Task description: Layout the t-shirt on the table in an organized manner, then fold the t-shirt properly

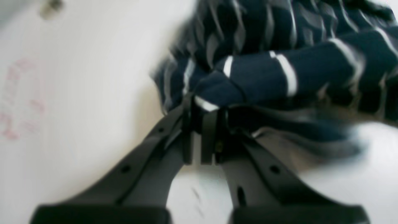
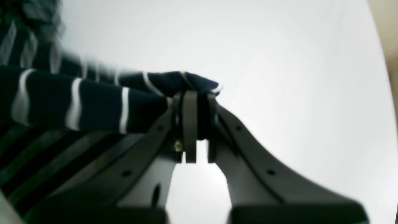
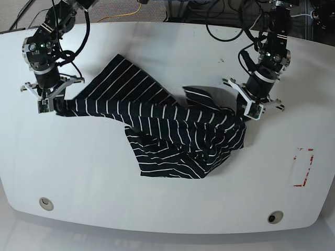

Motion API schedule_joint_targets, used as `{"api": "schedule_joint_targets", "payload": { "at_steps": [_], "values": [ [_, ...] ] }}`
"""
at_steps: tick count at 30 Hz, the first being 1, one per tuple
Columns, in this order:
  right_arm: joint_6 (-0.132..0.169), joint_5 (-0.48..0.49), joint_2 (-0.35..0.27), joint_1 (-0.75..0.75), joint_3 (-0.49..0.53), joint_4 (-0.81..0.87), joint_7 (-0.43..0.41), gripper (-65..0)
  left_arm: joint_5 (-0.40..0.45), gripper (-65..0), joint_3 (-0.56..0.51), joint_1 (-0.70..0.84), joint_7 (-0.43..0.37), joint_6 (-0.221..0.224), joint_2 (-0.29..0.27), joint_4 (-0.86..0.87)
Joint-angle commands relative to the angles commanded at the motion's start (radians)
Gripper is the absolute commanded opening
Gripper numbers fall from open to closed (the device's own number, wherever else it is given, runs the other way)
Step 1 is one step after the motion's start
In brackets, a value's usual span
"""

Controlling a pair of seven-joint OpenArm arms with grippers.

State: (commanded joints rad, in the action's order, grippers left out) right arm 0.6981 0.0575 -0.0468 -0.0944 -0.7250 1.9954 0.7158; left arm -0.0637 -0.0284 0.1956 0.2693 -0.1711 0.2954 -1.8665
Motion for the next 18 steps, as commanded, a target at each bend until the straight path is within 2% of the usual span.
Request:
{"api": "schedule_joint_targets", "payload": {
  "at_steps": [7,14,18],
  "values": [
    [0.0,-0.002,-0.035,0.087,0.058,-0.005,0.0,-65.0,-0.002,-65.0,0.015,-0.11,0.0,0.0,0.043,-0.002],
    [0.0,-0.002,-0.084,0.181,0.106,-0.002,0.002,-65.0,0.003,-64.7,0.028,-0.23,0.003,0.0,0.046,-0.046],
    [0.0,-0.002,-0.109,0.25,0.107,-0.005,0.002,-65.0,0.005,-64.7,0.028,-0.322,0.04,0.0,0.057,-0.051]
  ]
}}
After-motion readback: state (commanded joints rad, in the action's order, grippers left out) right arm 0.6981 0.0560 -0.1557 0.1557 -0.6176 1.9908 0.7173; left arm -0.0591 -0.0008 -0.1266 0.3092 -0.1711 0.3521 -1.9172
